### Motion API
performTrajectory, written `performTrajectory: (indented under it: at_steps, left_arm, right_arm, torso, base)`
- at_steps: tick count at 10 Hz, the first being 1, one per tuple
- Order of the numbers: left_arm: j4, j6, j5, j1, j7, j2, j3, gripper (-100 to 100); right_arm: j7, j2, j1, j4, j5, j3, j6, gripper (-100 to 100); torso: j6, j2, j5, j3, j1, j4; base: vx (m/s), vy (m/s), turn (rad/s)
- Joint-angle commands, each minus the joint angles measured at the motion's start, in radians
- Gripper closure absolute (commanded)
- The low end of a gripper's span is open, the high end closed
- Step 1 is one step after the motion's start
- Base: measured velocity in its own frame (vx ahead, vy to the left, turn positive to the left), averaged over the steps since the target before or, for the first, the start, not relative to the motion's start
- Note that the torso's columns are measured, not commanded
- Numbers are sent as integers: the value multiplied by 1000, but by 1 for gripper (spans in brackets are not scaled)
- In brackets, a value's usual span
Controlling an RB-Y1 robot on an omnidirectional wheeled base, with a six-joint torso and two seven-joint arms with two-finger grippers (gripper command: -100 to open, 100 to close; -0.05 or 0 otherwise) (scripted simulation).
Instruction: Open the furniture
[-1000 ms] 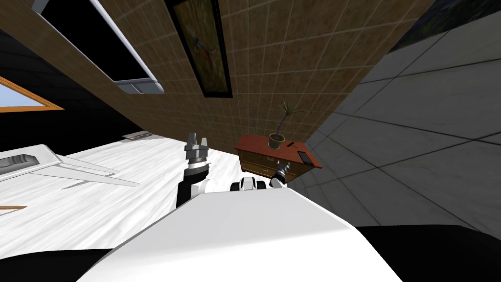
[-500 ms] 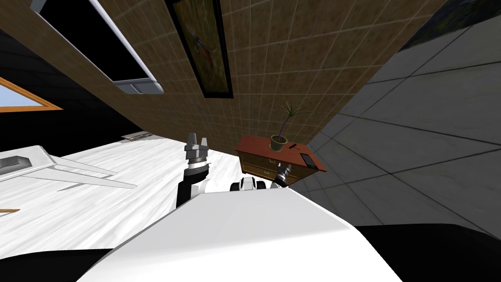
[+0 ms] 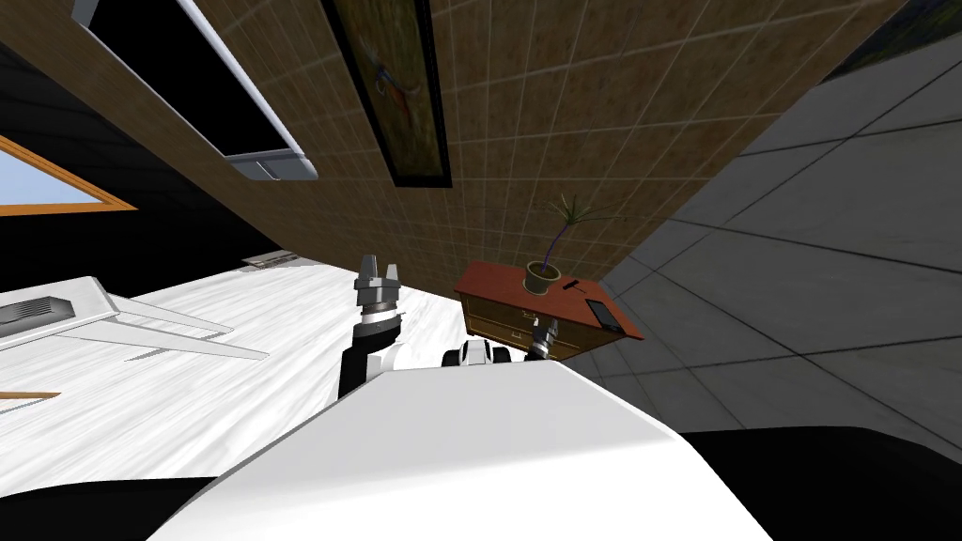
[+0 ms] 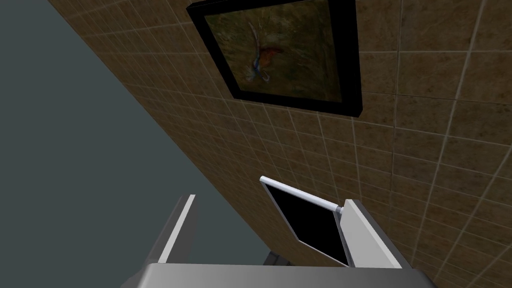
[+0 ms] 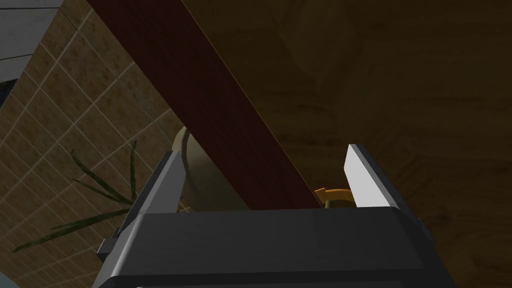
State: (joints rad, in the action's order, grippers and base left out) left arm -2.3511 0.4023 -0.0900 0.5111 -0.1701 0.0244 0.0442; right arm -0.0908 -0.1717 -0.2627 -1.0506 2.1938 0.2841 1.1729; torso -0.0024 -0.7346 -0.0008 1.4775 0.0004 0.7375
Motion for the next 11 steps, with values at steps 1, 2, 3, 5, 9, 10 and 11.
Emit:
performTrajectory:
  at_steps: [1,2,3,5,9,10,11]
  left_arm:
    - [0,0,0,0,0,0,0,0]
    - [0,0,0,0,0,0,0,0]
    - [0,0,0,0,0,0,0,0]
    - [0,0,0,0,0,0,0,0]
    - [0,0,0,0,0,0,0,0]
    - [0,0,0,0,0,0,0,0]
    - [0,0,0,0,0,0,0,0]
  right_arm:
    - [3,0,-13,54,62,26,59,-100]
    - [4,0,-24,88,97,41,94,-100]
    - [5,-1,-35,117,127,56,123,-100]
    - [6,-1,-46,148,153,70,153,-100]
    - [10,0,-87,242,233,117,243,-100]
    - [4,-2,-78,231,220,109,229,-100]
    - [15,-15,-83,200,213,106,208,-100]
  torso:
    - [2,0,1,0,1,0]
    - [0,-1,0,-1,-1,0]
    - [1,-2,0,-1,-2,0]
    - [2,-4,1,-2,0,1]
    - [2,-6,1,-3,-1,1]
    - [3,-5,1,-2,-1,1]
    - [2,-4,1,-2,-1,1]
  base:
    - [73,21,-8]
    - [63,1,40]
    - [85,16,61]
    - [49,15,15]
    - [30,16,-11]
    - [0,10,-19]
    - [0,0,0]
